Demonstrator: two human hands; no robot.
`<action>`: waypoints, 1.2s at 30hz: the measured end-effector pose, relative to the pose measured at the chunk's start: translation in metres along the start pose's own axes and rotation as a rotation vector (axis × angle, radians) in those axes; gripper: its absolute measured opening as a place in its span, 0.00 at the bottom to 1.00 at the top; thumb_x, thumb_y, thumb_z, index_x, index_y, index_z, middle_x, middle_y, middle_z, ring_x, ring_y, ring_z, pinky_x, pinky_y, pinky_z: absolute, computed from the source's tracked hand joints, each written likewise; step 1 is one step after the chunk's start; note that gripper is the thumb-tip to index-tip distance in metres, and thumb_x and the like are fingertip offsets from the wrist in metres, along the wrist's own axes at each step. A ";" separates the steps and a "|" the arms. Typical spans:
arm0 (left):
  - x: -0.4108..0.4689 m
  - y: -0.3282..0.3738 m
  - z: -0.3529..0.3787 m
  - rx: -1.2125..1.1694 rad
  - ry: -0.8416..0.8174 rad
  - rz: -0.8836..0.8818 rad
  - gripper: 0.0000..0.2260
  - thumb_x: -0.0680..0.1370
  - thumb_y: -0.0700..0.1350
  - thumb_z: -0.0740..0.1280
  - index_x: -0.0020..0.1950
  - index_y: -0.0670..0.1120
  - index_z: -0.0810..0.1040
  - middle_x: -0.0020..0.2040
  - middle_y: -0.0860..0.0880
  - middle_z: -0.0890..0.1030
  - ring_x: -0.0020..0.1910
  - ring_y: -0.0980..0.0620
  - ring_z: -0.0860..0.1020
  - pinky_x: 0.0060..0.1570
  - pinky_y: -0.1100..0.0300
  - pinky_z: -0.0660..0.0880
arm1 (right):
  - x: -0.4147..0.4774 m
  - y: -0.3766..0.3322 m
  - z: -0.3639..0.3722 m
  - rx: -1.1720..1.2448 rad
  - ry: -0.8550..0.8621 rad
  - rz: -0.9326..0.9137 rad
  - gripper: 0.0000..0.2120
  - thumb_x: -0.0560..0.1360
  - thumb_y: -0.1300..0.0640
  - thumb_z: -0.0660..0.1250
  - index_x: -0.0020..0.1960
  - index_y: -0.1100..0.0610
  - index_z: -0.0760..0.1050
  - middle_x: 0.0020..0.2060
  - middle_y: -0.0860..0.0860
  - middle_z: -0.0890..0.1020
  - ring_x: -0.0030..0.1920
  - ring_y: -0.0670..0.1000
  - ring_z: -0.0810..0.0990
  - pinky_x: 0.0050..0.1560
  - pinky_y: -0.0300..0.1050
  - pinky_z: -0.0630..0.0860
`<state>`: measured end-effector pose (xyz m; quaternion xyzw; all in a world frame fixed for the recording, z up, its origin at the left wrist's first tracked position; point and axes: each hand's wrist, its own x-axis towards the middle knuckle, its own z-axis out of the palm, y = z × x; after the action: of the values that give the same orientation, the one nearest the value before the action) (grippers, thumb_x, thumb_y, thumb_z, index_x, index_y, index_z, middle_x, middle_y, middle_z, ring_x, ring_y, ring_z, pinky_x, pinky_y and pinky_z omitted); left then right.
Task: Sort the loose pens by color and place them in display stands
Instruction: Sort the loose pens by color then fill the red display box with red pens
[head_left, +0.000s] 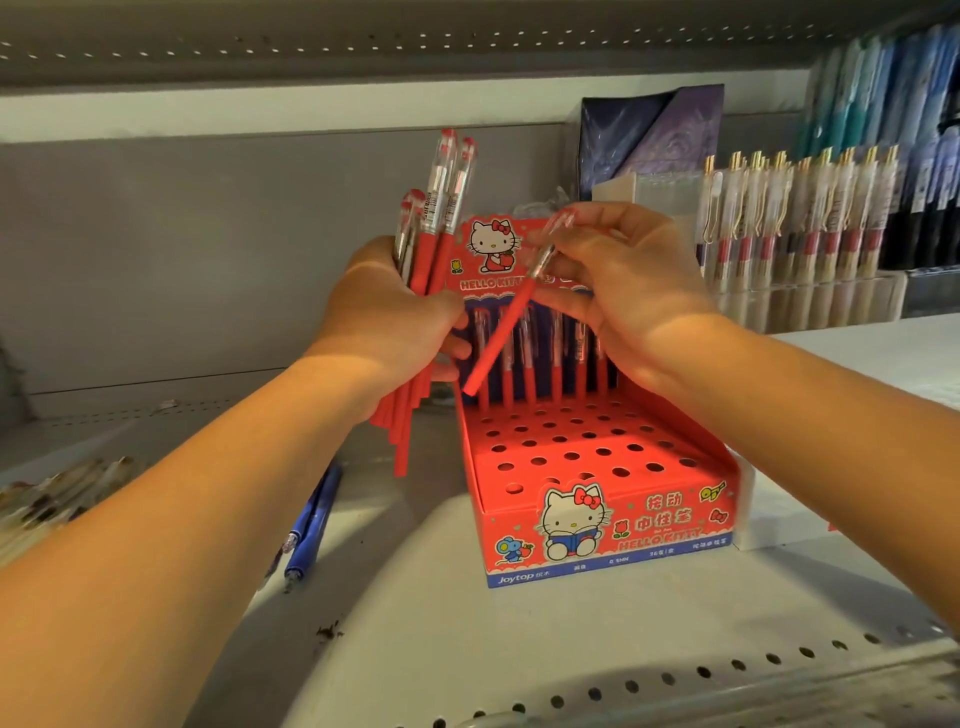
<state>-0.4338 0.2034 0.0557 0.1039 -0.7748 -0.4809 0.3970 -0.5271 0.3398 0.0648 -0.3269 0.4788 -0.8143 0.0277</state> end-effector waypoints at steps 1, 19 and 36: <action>0.001 -0.001 -0.001 0.030 0.017 0.009 0.10 0.74 0.36 0.68 0.47 0.51 0.73 0.37 0.45 0.84 0.29 0.49 0.83 0.28 0.54 0.80 | 0.001 0.001 -0.001 -0.030 0.025 -0.022 0.07 0.78 0.69 0.64 0.55 0.62 0.73 0.44 0.58 0.84 0.39 0.51 0.85 0.37 0.46 0.82; -0.003 0.005 0.003 0.009 -0.064 -0.010 0.07 0.72 0.35 0.66 0.45 0.46 0.75 0.23 0.51 0.77 0.17 0.53 0.70 0.20 0.63 0.69 | 0.003 0.031 -0.010 -0.666 -0.108 -0.308 0.16 0.71 0.62 0.75 0.43 0.44 0.73 0.33 0.49 0.77 0.31 0.48 0.79 0.33 0.49 0.83; -0.001 0.003 0.001 -0.085 -0.209 -0.016 0.05 0.73 0.37 0.68 0.45 0.46 0.75 0.23 0.45 0.73 0.21 0.47 0.70 0.23 0.60 0.70 | -0.004 0.036 -0.009 -0.909 -0.406 -0.243 0.12 0.74 0.62 0.71 0.53 0.48 0.76 0.43 0.48 0.84 0.39 0.48 0.81 0.39 0.31 0.75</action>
<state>-0.4331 0.2065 0.0570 0.0424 -0.7899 -0.5249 0.3143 -0.5381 0.3285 0.0309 -0.5105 0.7282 -0.4413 -0.1196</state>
